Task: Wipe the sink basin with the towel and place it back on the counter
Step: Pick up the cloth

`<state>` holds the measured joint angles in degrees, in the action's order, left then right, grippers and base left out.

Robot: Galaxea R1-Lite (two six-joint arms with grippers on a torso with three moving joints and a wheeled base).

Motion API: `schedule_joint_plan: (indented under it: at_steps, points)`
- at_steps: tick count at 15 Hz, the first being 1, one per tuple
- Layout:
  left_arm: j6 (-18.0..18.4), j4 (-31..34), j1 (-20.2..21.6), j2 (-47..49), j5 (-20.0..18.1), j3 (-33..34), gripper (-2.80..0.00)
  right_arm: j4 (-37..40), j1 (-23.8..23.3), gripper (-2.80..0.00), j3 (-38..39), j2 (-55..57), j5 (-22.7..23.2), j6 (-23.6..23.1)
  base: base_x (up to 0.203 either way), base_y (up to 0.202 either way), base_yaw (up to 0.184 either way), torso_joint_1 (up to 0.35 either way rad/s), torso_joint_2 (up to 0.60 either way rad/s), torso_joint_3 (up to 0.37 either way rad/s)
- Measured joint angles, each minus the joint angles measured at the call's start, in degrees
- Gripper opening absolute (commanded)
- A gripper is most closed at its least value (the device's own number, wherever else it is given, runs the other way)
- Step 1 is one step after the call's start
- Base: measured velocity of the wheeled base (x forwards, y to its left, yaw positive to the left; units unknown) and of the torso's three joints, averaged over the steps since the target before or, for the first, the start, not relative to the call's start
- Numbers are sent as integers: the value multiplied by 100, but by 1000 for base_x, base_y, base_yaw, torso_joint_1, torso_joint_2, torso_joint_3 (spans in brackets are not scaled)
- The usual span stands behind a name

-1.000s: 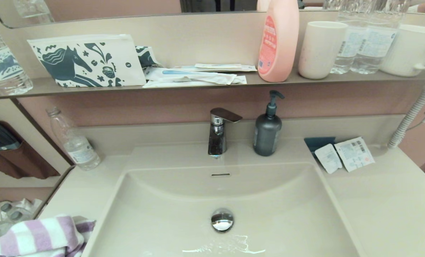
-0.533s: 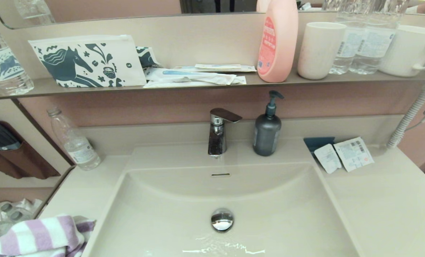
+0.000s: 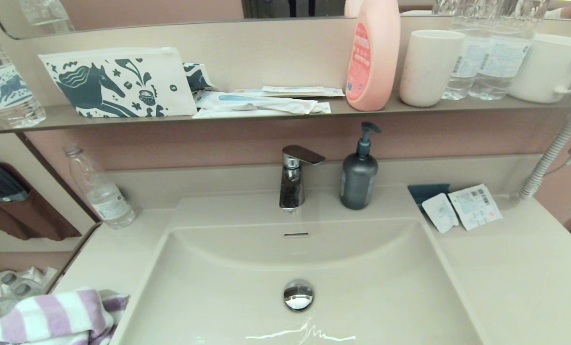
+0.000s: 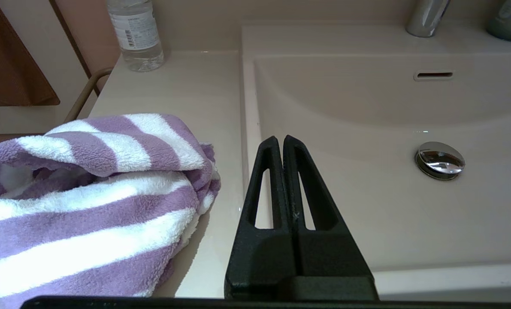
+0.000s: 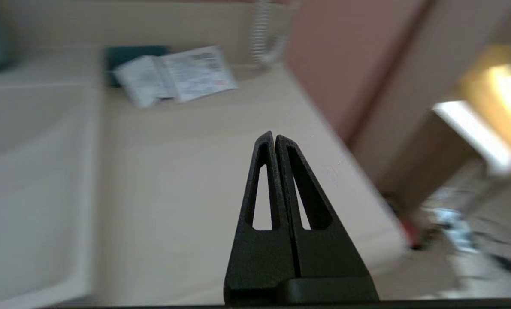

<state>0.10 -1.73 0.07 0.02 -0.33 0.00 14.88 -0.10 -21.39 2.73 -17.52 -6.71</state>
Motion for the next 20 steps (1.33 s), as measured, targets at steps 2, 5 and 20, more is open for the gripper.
schedule_joint_plan:
  at_steps: [2,5,20]
  points:
    - [1,1,0,0,-2,0,-280,9,0,-280,293,-165,830,744,0,0,0,0,0,0]
    - [0,1,0,0,-4,0,-280,-289,0,-280,937,-257,1320,820,0,0,0,0,0,0]
    - [1,0,0,0,0,0,-280,-1470,0,-280,2139,-278,1850,578,0,0,0,0,0,0]
